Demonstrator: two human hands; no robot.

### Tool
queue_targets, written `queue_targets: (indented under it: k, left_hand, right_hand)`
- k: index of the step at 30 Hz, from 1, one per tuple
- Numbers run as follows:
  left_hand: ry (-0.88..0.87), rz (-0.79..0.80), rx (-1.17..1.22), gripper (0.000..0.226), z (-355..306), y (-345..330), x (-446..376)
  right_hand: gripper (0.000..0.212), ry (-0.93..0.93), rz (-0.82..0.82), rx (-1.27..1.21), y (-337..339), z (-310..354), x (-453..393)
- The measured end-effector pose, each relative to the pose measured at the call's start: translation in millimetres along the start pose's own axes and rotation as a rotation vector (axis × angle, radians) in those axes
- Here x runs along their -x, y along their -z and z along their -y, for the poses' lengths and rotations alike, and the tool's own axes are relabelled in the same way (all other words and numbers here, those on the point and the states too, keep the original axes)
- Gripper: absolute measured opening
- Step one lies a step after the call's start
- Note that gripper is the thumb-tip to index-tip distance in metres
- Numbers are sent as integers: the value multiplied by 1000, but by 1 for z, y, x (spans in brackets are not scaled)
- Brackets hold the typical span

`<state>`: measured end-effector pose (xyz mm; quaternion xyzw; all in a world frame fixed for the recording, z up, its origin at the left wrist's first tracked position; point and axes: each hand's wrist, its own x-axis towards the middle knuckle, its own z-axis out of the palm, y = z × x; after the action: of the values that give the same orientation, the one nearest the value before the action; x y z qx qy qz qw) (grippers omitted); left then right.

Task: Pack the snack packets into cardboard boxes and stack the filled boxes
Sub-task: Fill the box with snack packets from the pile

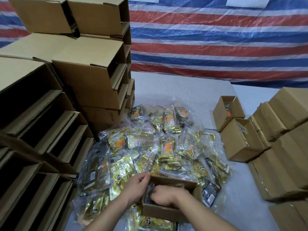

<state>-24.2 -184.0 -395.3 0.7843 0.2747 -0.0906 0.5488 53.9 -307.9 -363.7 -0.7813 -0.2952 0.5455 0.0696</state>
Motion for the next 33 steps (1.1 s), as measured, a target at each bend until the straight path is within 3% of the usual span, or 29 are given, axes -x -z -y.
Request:
queue_targets:
  k: [4,9,11,15,17,20,27,33]
  left_hand:
    - [-9,2,21,43,1,0,-1]
    - [-2,44,42,42,2,0,-2]
    - [-1,32,48,40,4,-1,-3]
    - [0,15,37,39,6,-3,-4]
    - [-1,0,25,38,7,-4,-5]
    - [-9,-8,52,38,9,-3,-5]
    - [8,6,55,43,7,-2,-3]
    - [5,7,27,42,6,-3,-2]
  right_hand:
    - [22,36,-43,-124,2,-4,8]
    - [34,-19,-124,-314,24,-26,33]
    - [39,-56,-83,-268,27,-33,36]
    - [28,-52,23,69,17,-32,27]
    - [35,-49,54,137,7,-27,20]
    - [41,-59,51,92,1,-22,20]
    - [31,-40,-106,-208,23,-21,34]
    - [37,-19,-120,-11,15,-16,34]
